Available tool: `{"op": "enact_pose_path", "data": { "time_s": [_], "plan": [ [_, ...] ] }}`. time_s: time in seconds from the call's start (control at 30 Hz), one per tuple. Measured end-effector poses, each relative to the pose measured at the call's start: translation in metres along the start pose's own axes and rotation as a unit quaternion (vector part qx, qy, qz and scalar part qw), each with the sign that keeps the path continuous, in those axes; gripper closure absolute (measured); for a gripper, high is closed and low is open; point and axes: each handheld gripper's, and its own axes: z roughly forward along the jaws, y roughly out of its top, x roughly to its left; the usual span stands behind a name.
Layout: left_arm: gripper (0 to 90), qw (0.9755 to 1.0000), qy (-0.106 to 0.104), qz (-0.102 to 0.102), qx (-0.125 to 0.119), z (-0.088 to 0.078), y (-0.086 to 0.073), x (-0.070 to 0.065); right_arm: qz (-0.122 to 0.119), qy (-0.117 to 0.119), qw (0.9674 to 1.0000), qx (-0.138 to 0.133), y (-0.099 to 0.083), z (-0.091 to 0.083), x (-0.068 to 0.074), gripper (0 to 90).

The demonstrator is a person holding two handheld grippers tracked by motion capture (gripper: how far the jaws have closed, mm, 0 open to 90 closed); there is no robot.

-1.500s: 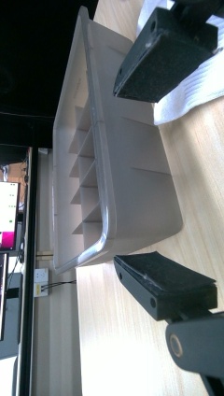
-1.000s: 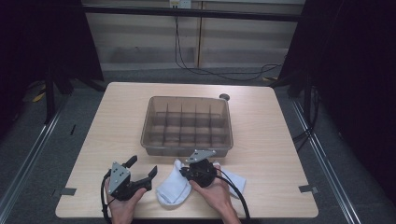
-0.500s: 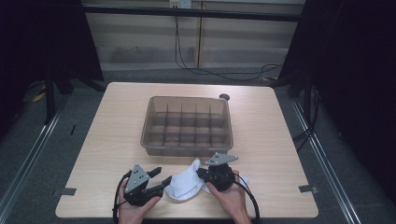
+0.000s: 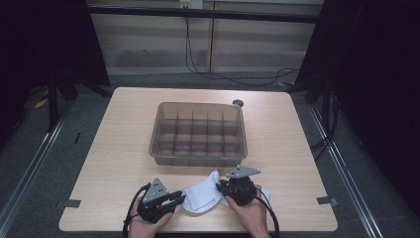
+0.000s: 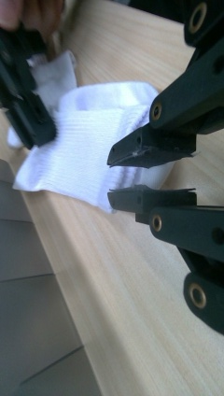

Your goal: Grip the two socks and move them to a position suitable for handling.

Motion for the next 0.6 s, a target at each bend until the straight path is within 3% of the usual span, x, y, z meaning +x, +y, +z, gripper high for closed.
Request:
{"op": "enact_pose_path", "data": {
  "time_s": [0.07, 0.1, 0.17, 0.27, 0.37, 0.5, 0.53, 0.6],
  "plan": [
    [77.3, 0.9994, 0.015, 0.008, 0.031, 0.007, 0.0, 0.0, 0.0, -0.015, 0.9996, -0.024, 0.007, -0.009, 0.0, 61.7],
    [76.8, 0.9994, 0.015, 0.008, 0.031, 0.007, 0.0, 0.0, 0.0, -0.015, 0.9996, -0.024, 0.007, -0.009, 0.0, 61.7],
    [75.5, 0.9983, 0.037, 0.016, 0.042, 0.009, 0.002, 0.003, -0.008, 0.003, 0.9992, -0.039, 0.014, -0.016, 0.004, 64.9],
    [74.1, 0.9983, 0.038, 0.011, 0.043, 0.009, 0.003, 0.01, -0.032, 0.035, 0.9984, -0.029, 0.019, -0.011, 0.018, 68.2],
    [73.8, 0.9972, 0.047, 0.022, 0.054, 0.008, 0.006, 0.014, -0.044, 0.067, 0.9967, -0.015, 0.021, 0.001, 0.03, 69.9],
    [68.5, 0.996, 0.06, 0.024, 0.061, 0.008, 0.008, 0.017, -0.055, 0.09, 0.9944, 0.001, 0.022, 0.015, 0.042, 66.0],
    [67.0, 0.9948, 0.073, 0.03, 0.065, 0.007, 0.009, 0.017, -0.063, 0.105, 0.9925, 0.008, 0.025, 0.022, 0.052, 64.5],
    [66.6, 0.9943, 0.078, 0.031, 0.066, 0.007, 0.009, 0.017, -0.068, 0.107, 0.9919, 0.01, 0.026, 0.023, 0.056, 64.1]
  ]
}}
